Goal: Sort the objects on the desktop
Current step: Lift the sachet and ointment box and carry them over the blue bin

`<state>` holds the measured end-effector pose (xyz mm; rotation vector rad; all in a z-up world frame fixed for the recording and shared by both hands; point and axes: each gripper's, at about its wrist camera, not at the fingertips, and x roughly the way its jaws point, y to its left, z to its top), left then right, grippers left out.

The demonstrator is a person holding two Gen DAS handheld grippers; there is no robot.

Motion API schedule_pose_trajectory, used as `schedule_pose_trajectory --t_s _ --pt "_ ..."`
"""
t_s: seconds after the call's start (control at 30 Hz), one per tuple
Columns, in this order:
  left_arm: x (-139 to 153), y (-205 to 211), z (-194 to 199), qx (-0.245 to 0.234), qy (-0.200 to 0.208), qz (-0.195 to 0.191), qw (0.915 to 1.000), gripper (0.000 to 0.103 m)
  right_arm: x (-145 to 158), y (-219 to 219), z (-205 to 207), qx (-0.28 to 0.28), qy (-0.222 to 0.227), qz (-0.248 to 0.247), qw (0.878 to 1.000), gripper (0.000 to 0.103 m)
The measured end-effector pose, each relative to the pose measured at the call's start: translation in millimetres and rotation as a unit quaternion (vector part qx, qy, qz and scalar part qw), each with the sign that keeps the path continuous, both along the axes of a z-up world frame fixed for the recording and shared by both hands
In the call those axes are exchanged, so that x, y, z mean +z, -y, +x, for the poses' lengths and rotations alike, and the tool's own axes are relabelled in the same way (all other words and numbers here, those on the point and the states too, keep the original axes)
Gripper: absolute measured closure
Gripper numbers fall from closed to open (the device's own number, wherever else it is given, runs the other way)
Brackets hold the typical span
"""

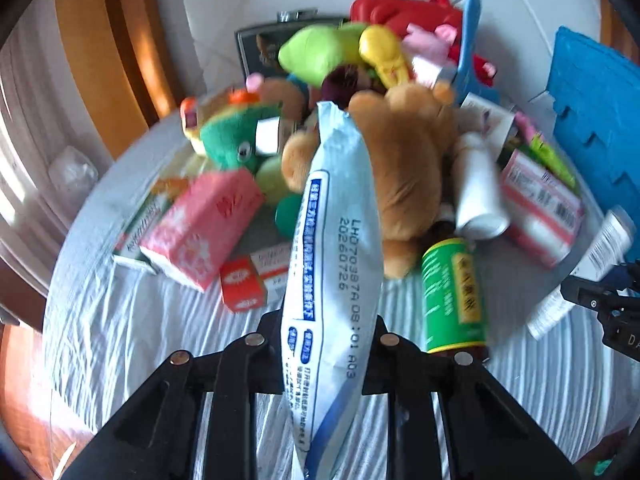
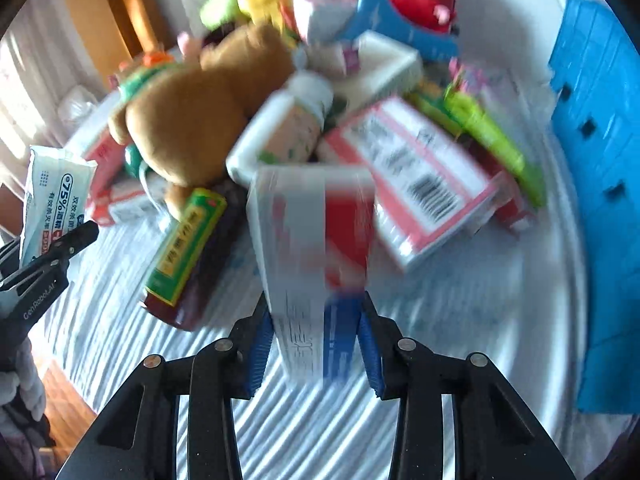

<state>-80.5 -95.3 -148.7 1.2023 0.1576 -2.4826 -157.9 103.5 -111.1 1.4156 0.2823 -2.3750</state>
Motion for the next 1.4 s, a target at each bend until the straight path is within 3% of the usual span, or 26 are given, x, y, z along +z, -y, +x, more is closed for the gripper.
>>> schedule_pose_trajectory --t_s 0.07,0.13,0.2,0.23,0.4,0.63,0.83,1.0,1.1,1.27,1.4 --pt "12.7 -9.3 -2.0 -0.011 -0.019 -0.012 0.9997 0.081 13.3 -18.8 -11.1 -0.002 -0.023 -0.012 1.0 0.064" --pt "24.4 -19.5 2.2 -0.024 -0.037 -0.02 0.9988 0.081 8.8 -3.0 -2.0 -0.007 -0.046 -0.025 0.999 0.064" --pt "36.8 -31.9 0.4 -0.04 -0.058 -0.028 0.9971 0.081 36.2 -18.0 13.4 -0.013 -0.076 -0.038 0.996 0.064" --pt "37.6 -43.6 -18.8 -0.048 -0.067 -0.031 0.9961 0.081 46.5 -24.6 14.1 -0.017 -0.09 -0.046 0.995 0.064" --pt "79.2 -84.3 -31.9 -0.096 -0.12 -0.044 0.9871 0.081 105.3 -54.3 9.4 -0.045 -0.17 -0.074 0.982 0.064" --pt "150.8 -172.5 -69.7 -0.175 -0.19 -0.049 0.9648 0.081 196.5 -130.9 15.9 -0.099 -0.26 -0.088 0.957 0.064" --pt "201.7 -266.2 -107.2 -0.244 -0.226 -0.042 0.9422 0.081 258.0 -219.1 22.6 -0.173 -0.323 -0.059 0.928 0.064" --pt "233.9 -349.6 -137.6 -0.291 -0.228 -0.04 0.9283 0.081 273.7 -289.4 11.4 -0.225 -0.328 -0.031 0.917 0.064" --pt "250.9 -393.0 -160.2 -0.31 -0.215 -0.035 0.9255 0.081 277.4 -330.8 -5.6 -0.247 -0.314 -0.024 0.917 0.064" --pt "271.1 -442.4 -215.2 -0.322 -0.169 0.003 0.9315 0.081 278.2 -387.1 -46.1 -0.272 -0.285 -0.016 0.919 0.064" --pt "257.9 -479.8 -265.2 -0.313 -0.117 0.01 0.9423 0.081 260.9 -417.3 -87.8 -0.29 -0.253 0.013 0.923 0.064"
